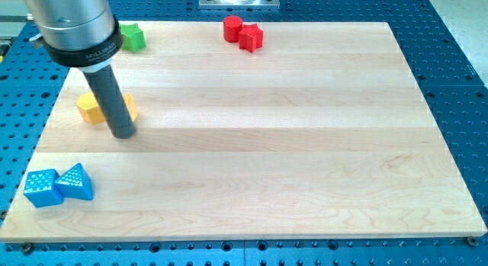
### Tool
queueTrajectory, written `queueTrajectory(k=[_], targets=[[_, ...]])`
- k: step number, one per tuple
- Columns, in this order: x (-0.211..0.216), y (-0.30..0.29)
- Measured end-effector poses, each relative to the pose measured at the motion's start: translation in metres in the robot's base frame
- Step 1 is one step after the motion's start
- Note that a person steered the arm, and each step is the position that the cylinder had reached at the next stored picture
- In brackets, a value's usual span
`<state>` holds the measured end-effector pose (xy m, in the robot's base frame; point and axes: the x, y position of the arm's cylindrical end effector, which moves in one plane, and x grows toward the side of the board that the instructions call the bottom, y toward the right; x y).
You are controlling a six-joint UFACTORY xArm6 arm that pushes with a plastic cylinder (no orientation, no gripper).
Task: Slide the yellow heart to the right side of the yellow hexagon
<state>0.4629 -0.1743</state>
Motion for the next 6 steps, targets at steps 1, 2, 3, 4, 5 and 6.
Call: queueTrajectory(k=[1,2,3,4,5,6], targets=[[-0.002,0.004],[-0.002,0.004],[-0.001,0.009],[0.006,0.019],[0.011,0.044],[0.015,0.048]])
